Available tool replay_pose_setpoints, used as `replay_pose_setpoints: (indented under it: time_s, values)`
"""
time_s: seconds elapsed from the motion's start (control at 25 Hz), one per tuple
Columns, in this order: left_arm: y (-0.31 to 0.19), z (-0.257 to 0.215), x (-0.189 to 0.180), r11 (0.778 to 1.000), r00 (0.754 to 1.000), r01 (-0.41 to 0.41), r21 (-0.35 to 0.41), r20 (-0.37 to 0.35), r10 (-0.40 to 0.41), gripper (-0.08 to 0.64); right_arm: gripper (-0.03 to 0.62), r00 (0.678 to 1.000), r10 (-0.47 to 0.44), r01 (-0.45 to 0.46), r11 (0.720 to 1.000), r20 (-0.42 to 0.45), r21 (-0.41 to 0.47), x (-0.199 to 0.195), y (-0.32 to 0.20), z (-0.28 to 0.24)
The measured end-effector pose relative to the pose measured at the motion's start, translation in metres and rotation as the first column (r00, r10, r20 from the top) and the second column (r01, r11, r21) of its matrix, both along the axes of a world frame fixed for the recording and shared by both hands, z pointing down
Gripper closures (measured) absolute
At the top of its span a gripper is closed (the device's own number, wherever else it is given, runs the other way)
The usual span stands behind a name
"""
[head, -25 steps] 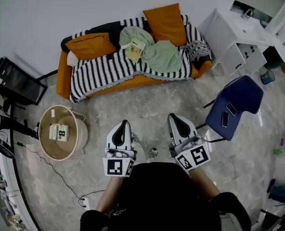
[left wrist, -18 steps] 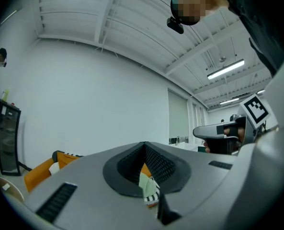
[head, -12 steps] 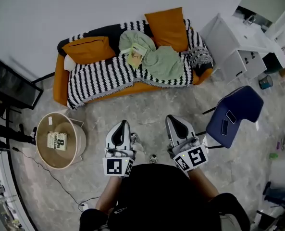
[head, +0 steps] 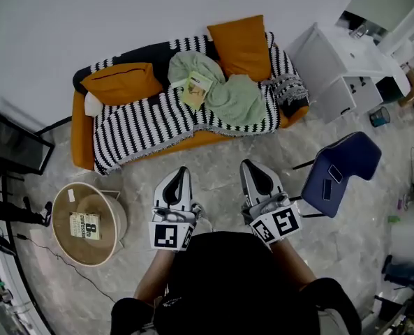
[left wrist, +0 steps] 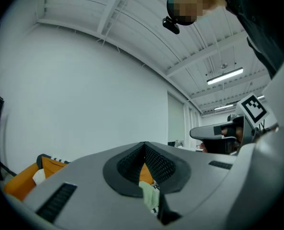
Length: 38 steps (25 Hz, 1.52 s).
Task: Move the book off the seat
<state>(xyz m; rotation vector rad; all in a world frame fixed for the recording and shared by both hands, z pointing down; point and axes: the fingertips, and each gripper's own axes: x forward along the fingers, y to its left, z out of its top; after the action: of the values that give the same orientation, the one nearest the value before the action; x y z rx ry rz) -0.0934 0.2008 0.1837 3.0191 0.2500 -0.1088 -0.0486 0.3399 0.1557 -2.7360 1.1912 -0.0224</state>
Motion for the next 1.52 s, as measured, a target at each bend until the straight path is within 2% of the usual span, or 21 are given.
replay_pose_setpoints:
  time_s: [0.32,0.56,0.72,1.0,1.28,1.52]
  values:
    - [-0.029,-0.002,0.025,1.000,1.000,-0.030,0.006,-0.002,0.030,0.549,0.578,1.000,0.012,-0.012,1.000,0.016,-0.004,0.029,-0.033,0.005]
    - [-0.043,0.017,0.047,1.000,0.999,-0.019,0.001,0.046,0.019,0.549,0.578,0.999,0.028,-0.028,1.000,0.041,-0.008,0.052,-0.040,0.017]
    - [-0.046,0.016,0.070,1.000,0.999,-0.015,0.017,0.045,0.014,0.549,0.578,0.998,0.024,-0.023,1.000,0.058,-0.018,0.077,-0.043,0.024]
    - [-0.060,0.017,0.127,0.999,0.998,0.028,0.041,0.053,-0.030,0.549,0.578,0.997,-0.015,0.017,1.000,0.076,-0.025,0.142,-0.055,0.035]
    - [-0.065,0.025,0.203,0.995,0.993,0.084,0.063,0.083,-0.089,0.549,0.578,0.993,-0.053,0.055,0.998,0.105,-0.019,0.230,-0.059,0.045]
    - [-0.060,0.035,0.268,0.985,0.982,0.150,0.091,0.107,-0.159,0.549,0.577,0.967,-0.171,0.183,0.982,0.189,-0.045,0.299,-0.070,0.071]
